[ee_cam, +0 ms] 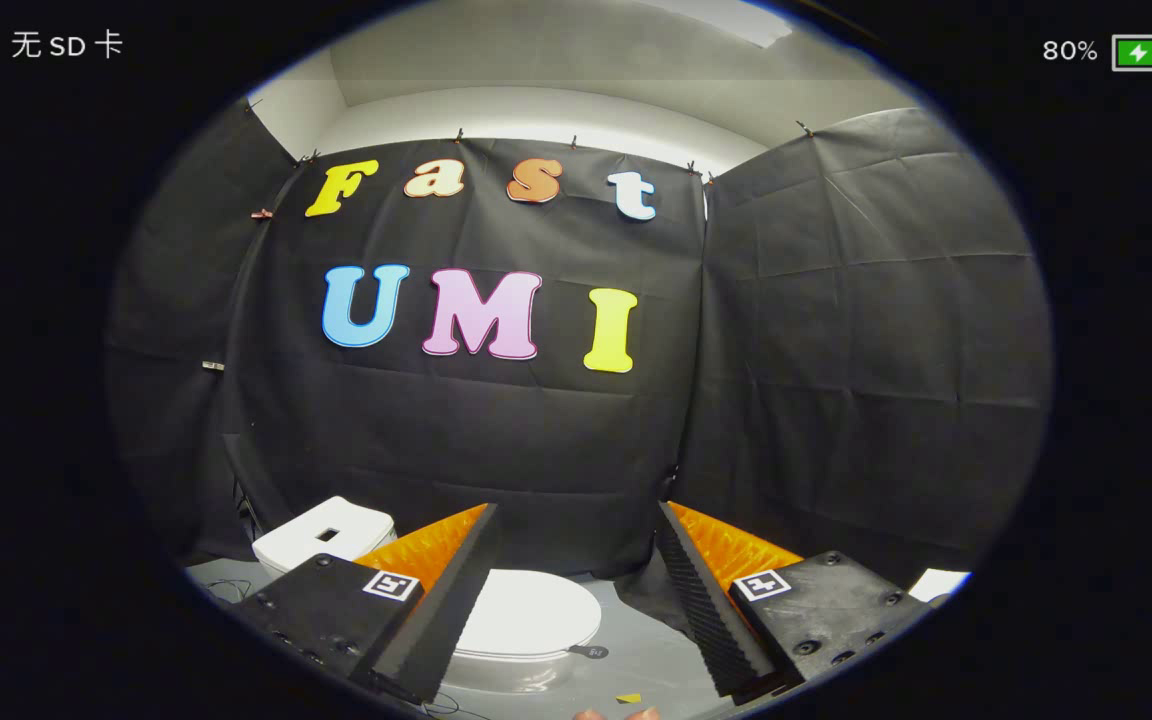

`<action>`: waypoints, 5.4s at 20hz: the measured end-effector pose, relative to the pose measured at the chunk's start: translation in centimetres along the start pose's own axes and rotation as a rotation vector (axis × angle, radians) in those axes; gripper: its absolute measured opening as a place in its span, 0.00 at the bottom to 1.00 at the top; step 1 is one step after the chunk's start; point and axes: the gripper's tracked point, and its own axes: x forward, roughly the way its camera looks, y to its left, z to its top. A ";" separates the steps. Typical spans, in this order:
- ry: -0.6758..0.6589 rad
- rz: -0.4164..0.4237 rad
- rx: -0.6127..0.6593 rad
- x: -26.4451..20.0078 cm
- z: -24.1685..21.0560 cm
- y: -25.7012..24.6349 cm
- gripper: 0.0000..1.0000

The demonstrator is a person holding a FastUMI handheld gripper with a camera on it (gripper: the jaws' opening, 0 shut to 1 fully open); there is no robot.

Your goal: Open the toilet lid.

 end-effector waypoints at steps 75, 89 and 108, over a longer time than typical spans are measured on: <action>0.785 0.040 1.060 18.4 -51.9 -6.8 0.90; 0.786 -0.015 0.946 18.5 -48.0 -6.4 0.06; 0.521 -0.006 0.433 19.1 -23.4 4.6 0.05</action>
